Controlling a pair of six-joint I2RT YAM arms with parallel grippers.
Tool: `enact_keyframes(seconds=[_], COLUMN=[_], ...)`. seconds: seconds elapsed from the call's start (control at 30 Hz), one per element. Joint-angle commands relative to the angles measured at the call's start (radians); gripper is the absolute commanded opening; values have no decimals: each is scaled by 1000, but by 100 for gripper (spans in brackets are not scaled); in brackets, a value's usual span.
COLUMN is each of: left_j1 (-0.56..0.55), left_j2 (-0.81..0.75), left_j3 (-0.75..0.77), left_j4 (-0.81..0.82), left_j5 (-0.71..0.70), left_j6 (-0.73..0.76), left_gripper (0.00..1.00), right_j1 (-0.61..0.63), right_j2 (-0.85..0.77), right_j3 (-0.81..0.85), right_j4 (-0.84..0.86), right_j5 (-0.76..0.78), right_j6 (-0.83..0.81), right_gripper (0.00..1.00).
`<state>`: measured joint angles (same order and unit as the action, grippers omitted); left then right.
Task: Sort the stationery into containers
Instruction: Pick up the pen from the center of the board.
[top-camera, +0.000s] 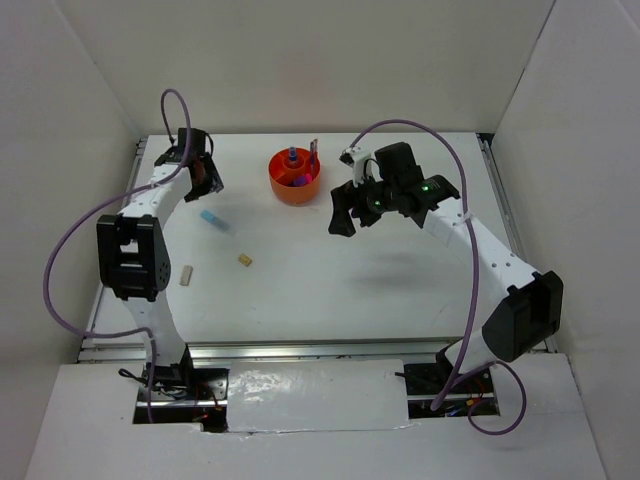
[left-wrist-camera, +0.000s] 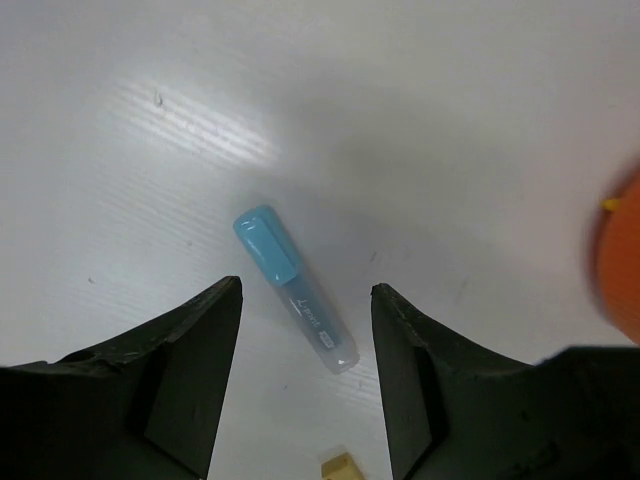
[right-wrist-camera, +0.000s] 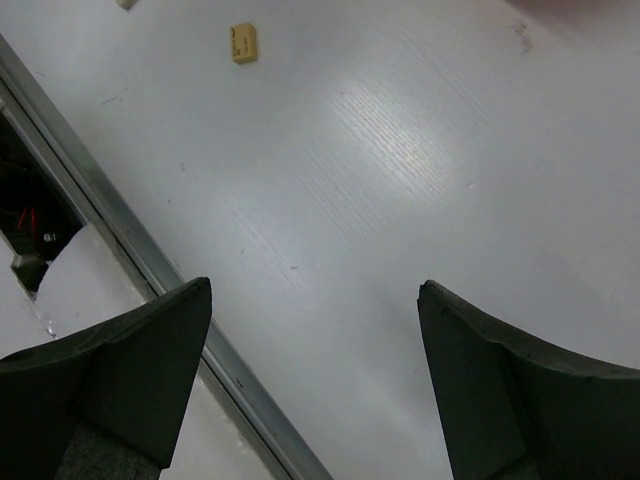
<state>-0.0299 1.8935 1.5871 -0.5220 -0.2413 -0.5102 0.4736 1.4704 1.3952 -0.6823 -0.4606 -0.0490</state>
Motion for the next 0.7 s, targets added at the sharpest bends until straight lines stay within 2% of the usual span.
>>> enact_keyframes(seconds=[0.0,0.37,0.57,0.6,0.67], left_j1=[16,25,67,68,76], left_j2=[77,208,246,248,246], left_j3=[-4,-7,-3,-4,-9], left_j4=[-59,-15,-16,-13,-10], left_j5=[-62,-67,-26,-20,-3], left_j6=[-83,-134,-137,-139,-136], left_gripper=[66,60,56,54,38], right_j1=[2,5,5,5,5], right_j2=[-16,-10,1,2,4], right_j3=[25,25,25,27,30], right_j4=[33,27,26,24,24], right_j5=[-6,-6,-4,-4,-3], right_j6=[6,3,1,1,-2], right_gripper=[90,90,90,90,89])
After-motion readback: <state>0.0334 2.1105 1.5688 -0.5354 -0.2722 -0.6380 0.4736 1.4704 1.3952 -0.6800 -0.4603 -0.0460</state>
